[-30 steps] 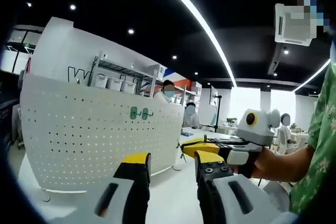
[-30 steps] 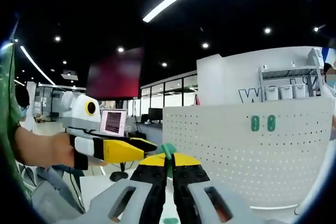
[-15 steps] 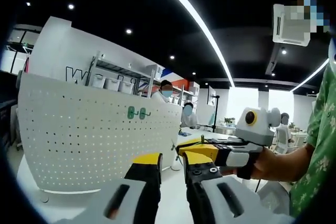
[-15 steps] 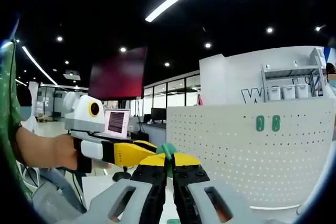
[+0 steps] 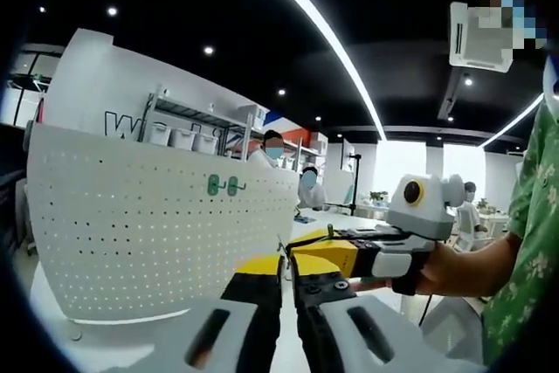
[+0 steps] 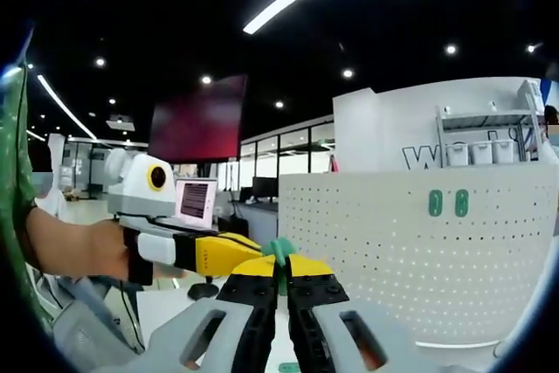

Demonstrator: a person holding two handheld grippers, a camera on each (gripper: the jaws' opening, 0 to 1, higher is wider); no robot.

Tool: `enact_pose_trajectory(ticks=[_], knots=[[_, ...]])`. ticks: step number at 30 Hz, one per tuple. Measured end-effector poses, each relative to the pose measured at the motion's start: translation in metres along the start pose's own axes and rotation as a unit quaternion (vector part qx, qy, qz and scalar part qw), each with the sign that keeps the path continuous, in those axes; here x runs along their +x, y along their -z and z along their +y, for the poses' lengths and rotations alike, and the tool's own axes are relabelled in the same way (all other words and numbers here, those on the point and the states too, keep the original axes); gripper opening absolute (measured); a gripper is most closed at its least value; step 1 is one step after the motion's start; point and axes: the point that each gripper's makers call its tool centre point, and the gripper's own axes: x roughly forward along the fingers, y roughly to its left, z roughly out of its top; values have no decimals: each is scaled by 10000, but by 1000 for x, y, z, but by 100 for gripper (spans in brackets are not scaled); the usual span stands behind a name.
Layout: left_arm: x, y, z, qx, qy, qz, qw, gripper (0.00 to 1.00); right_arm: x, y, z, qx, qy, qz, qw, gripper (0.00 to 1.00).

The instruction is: Insert the hook assembly into the mounting plate slot until the hook locks in place.

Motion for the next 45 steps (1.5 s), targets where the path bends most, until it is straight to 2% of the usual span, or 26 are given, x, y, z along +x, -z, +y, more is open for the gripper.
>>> enact_pose_trajectory(ticks=[16,34,45], knots=[[-1,-2,0,142,-55,33,9999,3,-1,6,4,-107,-27,160,9998,2],[-1,-1,2,144,-80,37,9999,4,0,7,2,-166,-14,170,9997,1],[6,1,-2,120,-21,90,9999,5,-4,8,0,-447,7,222,9988,1]])
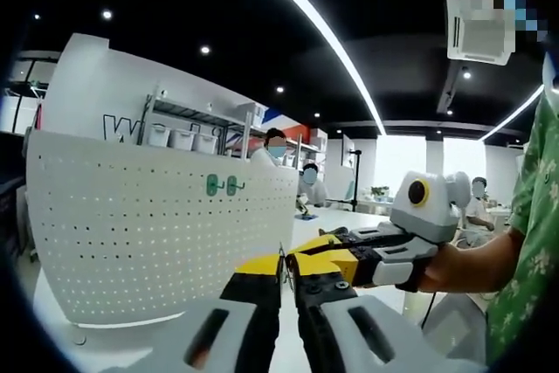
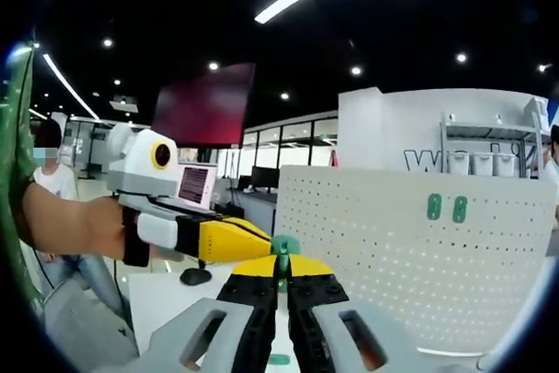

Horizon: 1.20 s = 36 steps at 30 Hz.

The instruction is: Insert the hook assembly into the mounting plate slot until the hook locks in place.

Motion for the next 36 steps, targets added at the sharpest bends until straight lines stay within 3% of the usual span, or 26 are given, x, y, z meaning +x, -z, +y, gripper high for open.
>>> enact_pose_trajectory(ticks=[19,36], knots=[[2,-5,-1,-4,-251,-17,9997,2,0,-4,-4,77,-181,-21,9998,1],[17,-12,-9,86,-342,142,9993,3,-9,-11,-18,-9,-178,49,9998,1]])
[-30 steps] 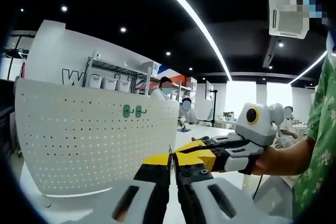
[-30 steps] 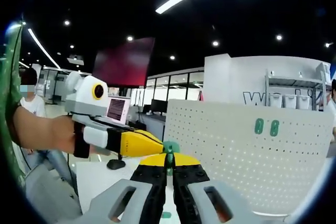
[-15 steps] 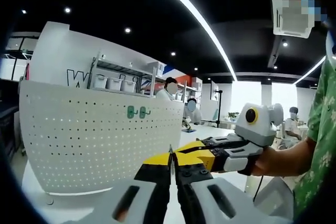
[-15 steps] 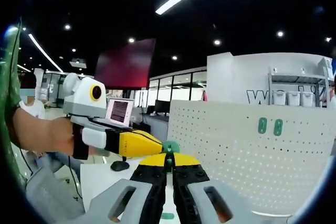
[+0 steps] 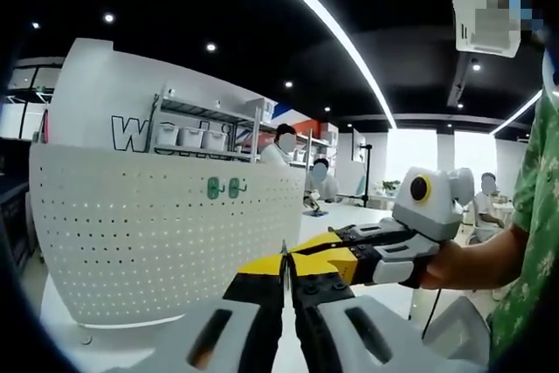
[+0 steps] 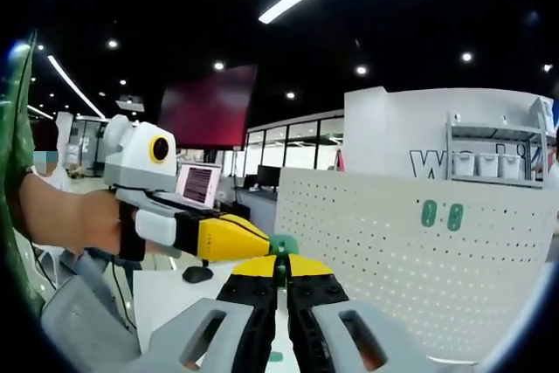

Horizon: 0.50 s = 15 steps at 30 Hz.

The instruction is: Insert the hook assembly into the mounting plate slot until the hook locks in place.

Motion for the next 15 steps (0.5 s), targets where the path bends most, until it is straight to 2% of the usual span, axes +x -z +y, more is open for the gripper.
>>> enact_pose_trajectory(ticks=[15], knots=[[5,-1,0,64,-127,-4,9999,3,-1,0,-6,-141,18,-23,9999,1]])
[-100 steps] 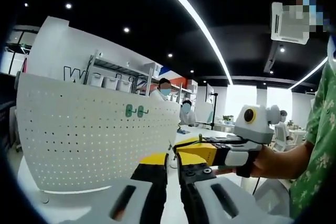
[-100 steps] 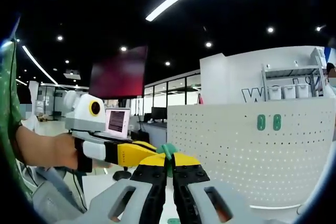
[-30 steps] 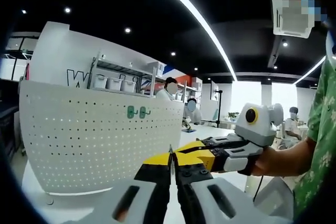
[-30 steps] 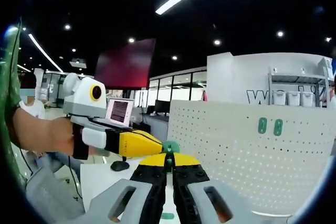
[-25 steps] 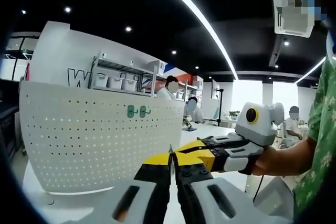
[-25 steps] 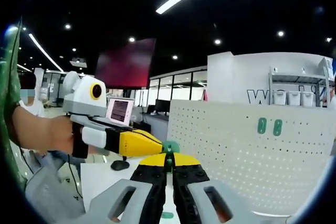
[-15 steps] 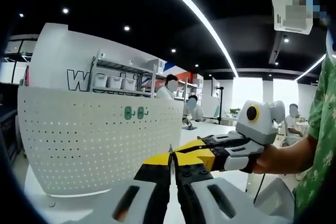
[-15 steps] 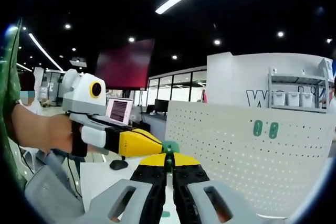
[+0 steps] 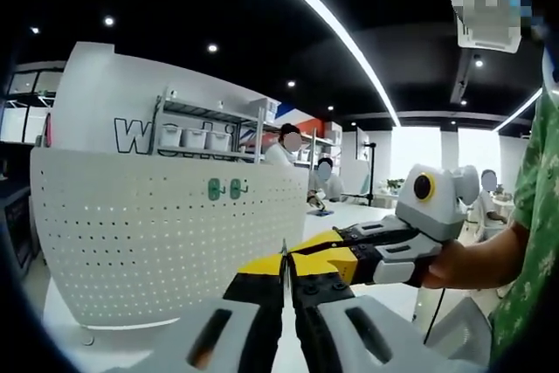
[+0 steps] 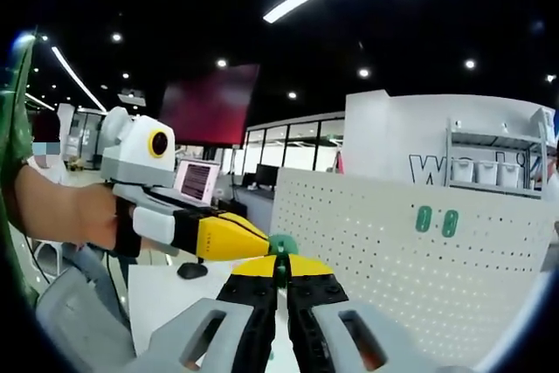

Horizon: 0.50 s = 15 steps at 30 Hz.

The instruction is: Insert the hook assembly into the mounting plate slot until the hook locks in place.

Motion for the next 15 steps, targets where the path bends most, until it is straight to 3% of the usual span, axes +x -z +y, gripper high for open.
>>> enact_pose_trajectory(ticks=[15], knots=[[-13,-6,-4,59,40,-10,10000,3,-3,-9,10,24,147,-38,9999,1]])
